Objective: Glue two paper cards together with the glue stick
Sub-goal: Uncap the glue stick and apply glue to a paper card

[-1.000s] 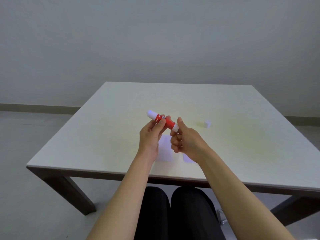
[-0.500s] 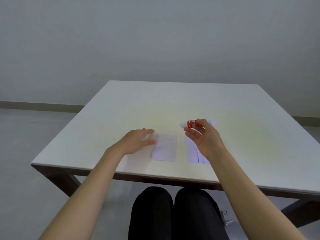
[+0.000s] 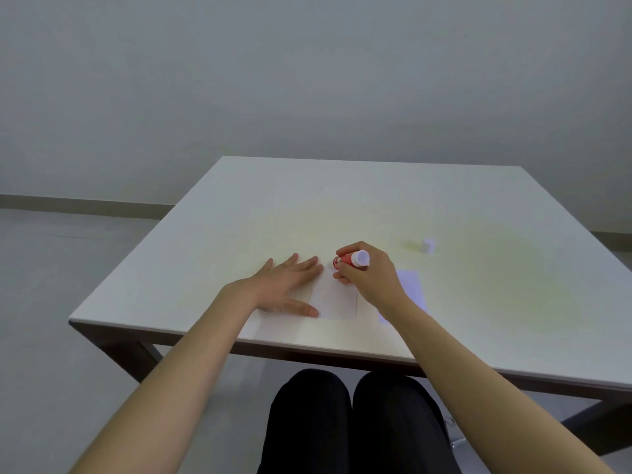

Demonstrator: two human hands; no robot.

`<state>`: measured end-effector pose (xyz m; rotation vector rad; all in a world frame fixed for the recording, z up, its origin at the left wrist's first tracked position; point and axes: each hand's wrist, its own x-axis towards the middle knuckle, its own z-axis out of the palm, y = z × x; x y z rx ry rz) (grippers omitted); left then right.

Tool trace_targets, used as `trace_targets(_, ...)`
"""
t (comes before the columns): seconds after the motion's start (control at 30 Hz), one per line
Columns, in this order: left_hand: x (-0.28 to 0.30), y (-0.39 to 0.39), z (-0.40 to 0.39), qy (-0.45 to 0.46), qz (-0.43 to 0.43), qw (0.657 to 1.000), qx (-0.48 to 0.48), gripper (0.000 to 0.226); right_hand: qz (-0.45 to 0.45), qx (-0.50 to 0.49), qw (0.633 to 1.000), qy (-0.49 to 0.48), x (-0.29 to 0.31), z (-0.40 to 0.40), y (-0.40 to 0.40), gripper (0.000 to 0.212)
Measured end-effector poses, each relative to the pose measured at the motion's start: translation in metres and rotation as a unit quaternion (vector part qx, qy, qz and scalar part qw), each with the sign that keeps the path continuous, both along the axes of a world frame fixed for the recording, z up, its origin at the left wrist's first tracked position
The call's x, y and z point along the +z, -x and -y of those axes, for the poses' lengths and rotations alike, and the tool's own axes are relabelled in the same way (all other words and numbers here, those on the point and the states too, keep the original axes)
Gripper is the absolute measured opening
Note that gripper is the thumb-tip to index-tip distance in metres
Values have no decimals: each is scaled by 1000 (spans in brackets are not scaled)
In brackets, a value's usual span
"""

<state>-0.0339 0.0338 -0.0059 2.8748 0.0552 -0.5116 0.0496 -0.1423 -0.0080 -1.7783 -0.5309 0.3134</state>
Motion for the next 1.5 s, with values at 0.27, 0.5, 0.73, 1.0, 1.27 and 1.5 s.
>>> trace_targets(0.27, -4, 0, -3, 29, -3, 1000, 7, 97, 135, 31, 987, 86, 4, 0, 26, 15)
trace_targets(0.5, -7, -1, -2, 43, 0, 999, 9, 95, 153, 91, 979, 96, 1, 7, 31, 13)
trace_targets(0.73, -3, -1, -3, 23, -29, 999, 2, 97, 120, -10, 989, 82, 1, 12, 10, 12)
trace_targets(1.0, -5, 1, -1, 69, -16, 997, 27, 97, 114, 108, 985, 74, -2, 16, 42, 9)
trace_targets(1.27, 3, -1, 1, 44, -48, 998, 17, 98, 119, 8, 989, 89, 3, 27, 7, 12)
trace_targets(1.5, 2, 0, 2, 68, -38, 996, 30, 100, 105, 105, 986, 72, -3, 31, 37, 10)
